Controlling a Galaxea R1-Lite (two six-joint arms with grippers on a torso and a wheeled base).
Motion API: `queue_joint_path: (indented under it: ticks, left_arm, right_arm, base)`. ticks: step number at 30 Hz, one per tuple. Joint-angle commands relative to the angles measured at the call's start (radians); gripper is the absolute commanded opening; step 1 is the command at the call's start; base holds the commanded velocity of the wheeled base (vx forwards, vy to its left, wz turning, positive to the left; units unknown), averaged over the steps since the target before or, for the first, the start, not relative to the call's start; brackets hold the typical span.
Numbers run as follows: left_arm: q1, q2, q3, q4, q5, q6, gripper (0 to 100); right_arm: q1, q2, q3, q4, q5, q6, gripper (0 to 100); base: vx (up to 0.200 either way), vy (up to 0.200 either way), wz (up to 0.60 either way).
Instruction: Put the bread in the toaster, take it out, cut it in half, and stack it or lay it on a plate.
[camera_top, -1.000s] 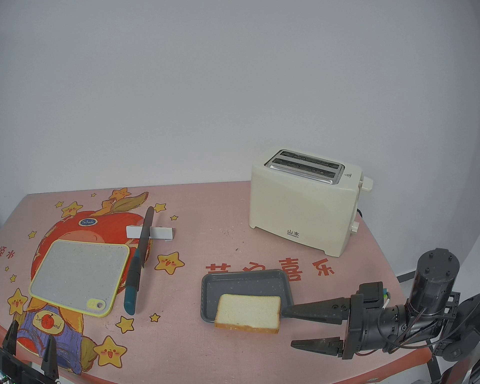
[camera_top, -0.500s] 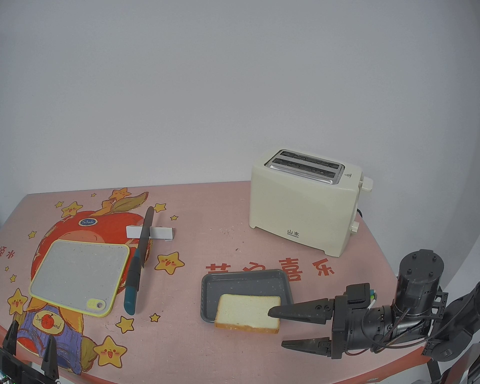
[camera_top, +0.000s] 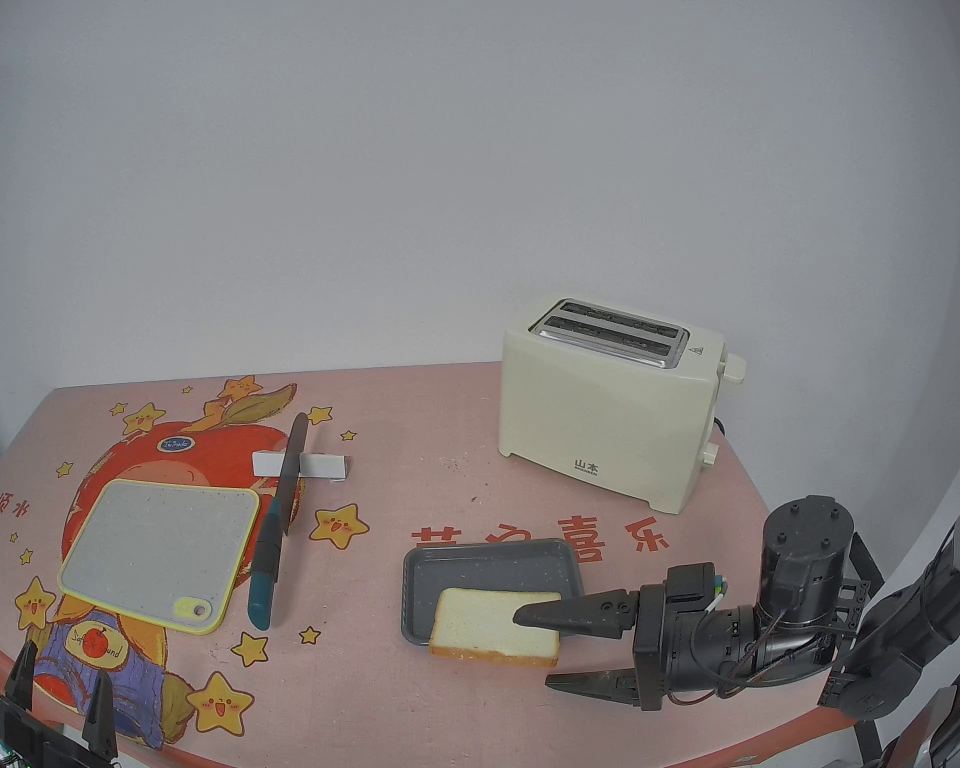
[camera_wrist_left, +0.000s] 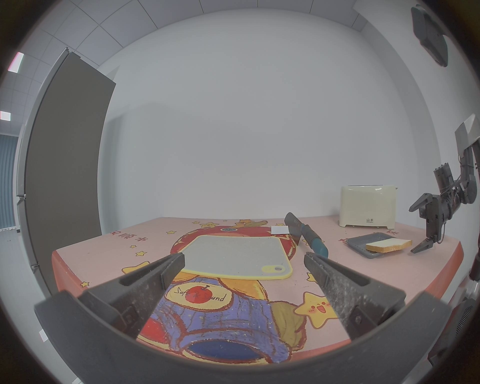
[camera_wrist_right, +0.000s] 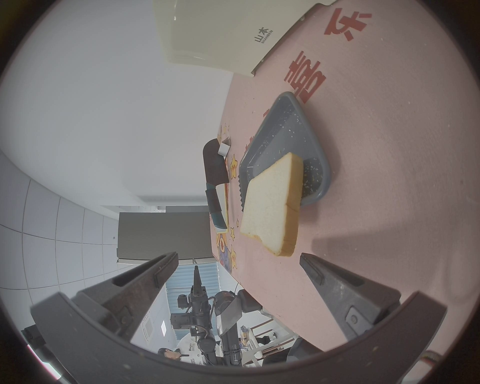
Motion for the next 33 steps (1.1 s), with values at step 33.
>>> queue_joint_path:
  ticks: [33]
  left_arm:
    - [0.0, -0.016, 0.018, -0.001, 0.0, -0.001, 100]
  right_arm:
    - [-0.021, 0.119, -0.018, -0.174, 0.01, 0.12, 100]
  base:
    - [0.0, 0.0, 0.0]
